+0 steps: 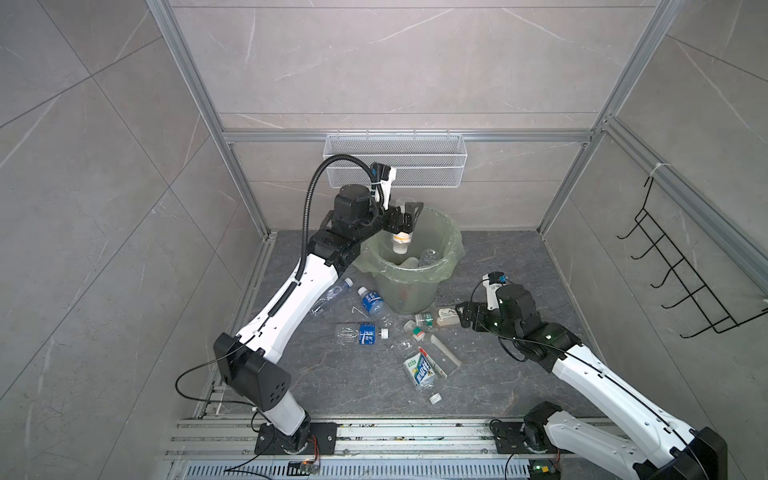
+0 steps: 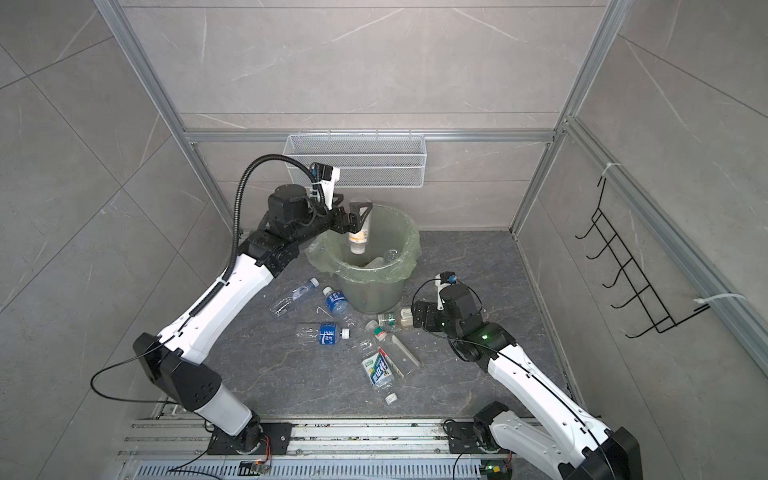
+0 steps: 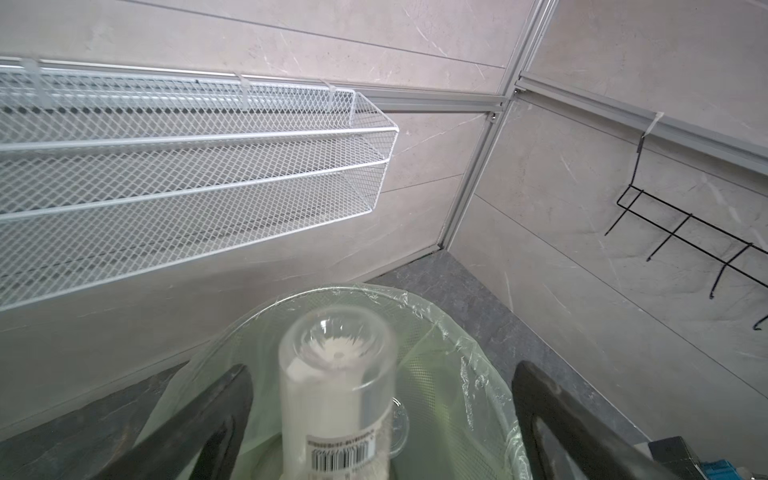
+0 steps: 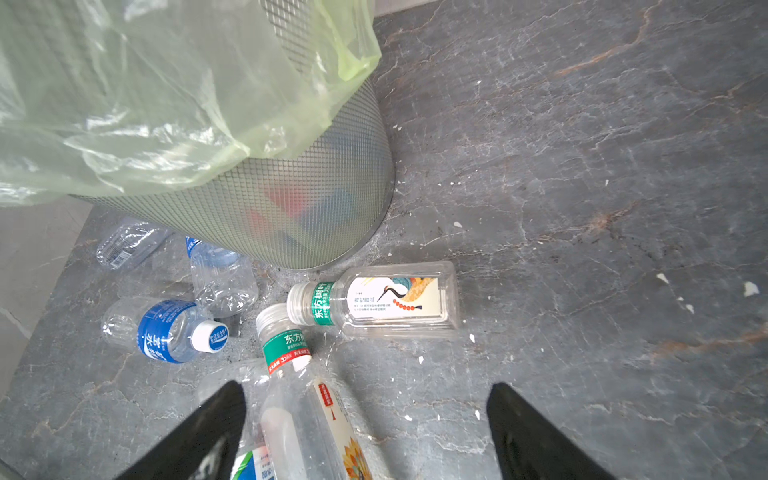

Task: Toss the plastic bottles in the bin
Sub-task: 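Lift the white-labelled bottle over the bin and open the left gripper, then withdraw the left arm from the bin while the right arm reaches toward the bottles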

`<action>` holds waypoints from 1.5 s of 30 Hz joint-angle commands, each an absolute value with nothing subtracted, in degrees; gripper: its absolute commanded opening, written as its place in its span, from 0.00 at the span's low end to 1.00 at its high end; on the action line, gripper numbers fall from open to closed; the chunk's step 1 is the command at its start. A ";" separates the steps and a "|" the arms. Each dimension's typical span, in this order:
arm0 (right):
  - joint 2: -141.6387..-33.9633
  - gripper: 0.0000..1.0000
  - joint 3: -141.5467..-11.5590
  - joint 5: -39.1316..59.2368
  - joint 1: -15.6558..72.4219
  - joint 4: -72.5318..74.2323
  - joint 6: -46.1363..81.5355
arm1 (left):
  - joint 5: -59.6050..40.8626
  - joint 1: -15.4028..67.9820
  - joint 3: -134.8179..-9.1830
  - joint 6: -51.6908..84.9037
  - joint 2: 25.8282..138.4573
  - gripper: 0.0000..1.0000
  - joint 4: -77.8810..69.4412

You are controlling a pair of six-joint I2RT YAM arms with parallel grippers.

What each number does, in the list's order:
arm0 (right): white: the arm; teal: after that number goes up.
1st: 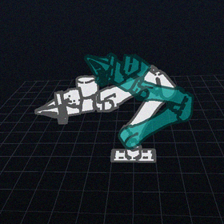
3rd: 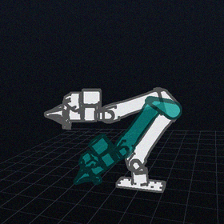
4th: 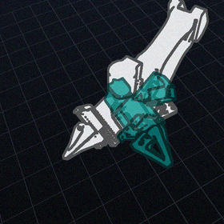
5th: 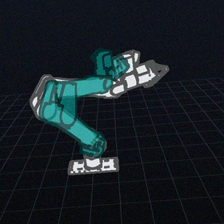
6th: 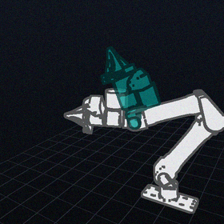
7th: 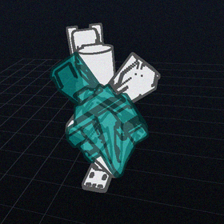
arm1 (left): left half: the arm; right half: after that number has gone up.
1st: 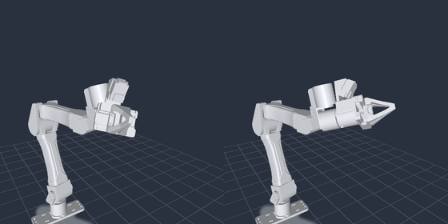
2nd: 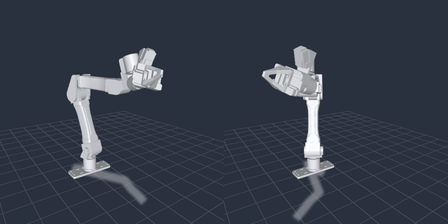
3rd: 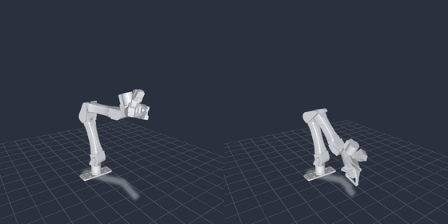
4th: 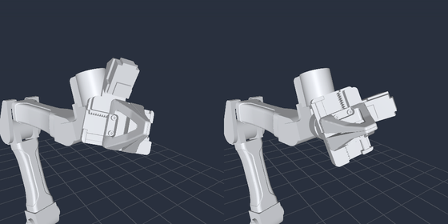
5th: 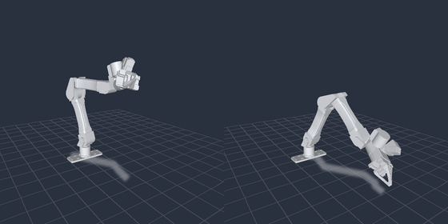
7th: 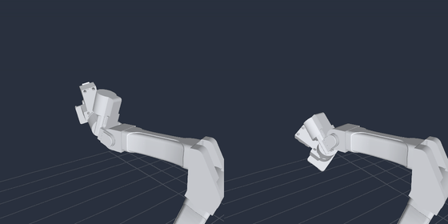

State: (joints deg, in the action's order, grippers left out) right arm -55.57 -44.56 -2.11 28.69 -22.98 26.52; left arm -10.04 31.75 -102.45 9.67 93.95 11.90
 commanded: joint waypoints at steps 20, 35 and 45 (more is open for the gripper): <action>-54.32 0.92 -45.00 0.94 30.44 -26.67 24.78 | -7.28 30.41 -79.99 11.47 70.02 1.00 10.64; -59.75 0.88 -46.68 -1.19 40.86 -27.07 23.93 | -3.70 28.83 -57.31 16.23 56.37 1.00 10.83; -67.72 0.89 -50.56 -4.68 49.30 -27.51 23.31 | -2.91 28.53 -45.74 19.55 51.76 1.00 10.82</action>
